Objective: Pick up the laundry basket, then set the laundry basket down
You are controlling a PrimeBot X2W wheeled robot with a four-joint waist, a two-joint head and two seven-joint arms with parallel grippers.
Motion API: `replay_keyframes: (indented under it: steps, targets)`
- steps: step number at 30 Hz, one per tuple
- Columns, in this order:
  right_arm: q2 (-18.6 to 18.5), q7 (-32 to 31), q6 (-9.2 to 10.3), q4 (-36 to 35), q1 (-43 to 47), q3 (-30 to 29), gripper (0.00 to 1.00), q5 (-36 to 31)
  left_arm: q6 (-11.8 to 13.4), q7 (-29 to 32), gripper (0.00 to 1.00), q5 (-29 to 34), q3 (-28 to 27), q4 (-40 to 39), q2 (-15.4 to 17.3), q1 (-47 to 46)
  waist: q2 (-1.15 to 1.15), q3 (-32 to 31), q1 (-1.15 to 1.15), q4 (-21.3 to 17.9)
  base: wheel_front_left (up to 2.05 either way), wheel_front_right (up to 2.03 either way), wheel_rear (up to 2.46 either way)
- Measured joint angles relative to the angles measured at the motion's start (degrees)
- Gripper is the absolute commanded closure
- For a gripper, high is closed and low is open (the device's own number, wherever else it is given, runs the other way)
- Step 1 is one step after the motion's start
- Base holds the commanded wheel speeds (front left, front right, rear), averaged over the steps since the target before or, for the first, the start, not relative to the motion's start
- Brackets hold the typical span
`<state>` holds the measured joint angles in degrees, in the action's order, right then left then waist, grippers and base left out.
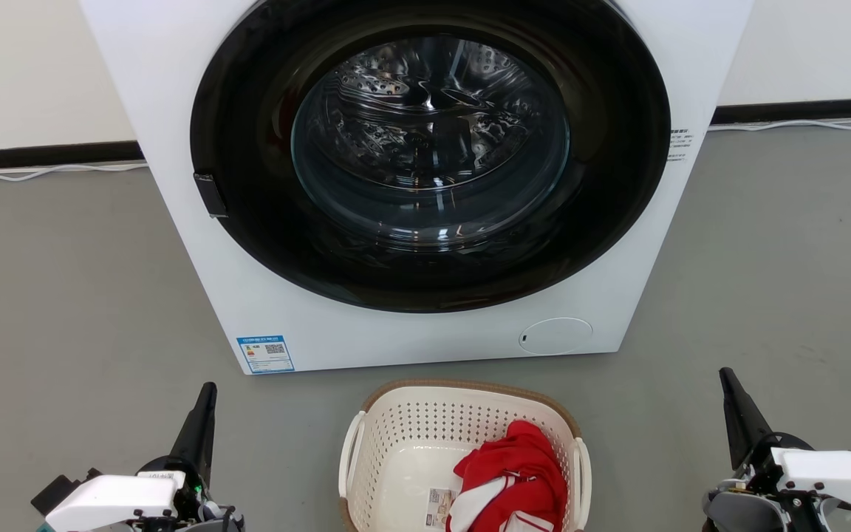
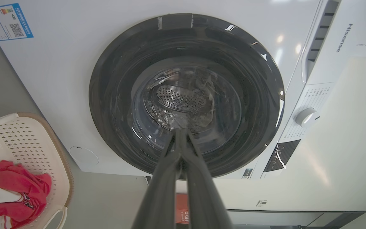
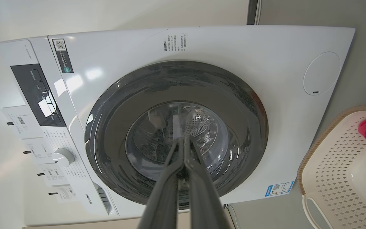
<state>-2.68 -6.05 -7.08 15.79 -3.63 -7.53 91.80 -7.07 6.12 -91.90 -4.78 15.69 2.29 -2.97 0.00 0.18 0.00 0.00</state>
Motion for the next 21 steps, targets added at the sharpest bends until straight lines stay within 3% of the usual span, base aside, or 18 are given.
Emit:
replay_keyframes:
  steps: [21]
  targets:
    - [0.00,0.00,0.00,0.00,0.00,0.00,1.00,0.00,0.00,0.00,1.00,0.00,0.00,0.00,0.00,0.00,0.00,0.00,0.00,0.00,0.00,0.00,0.00]
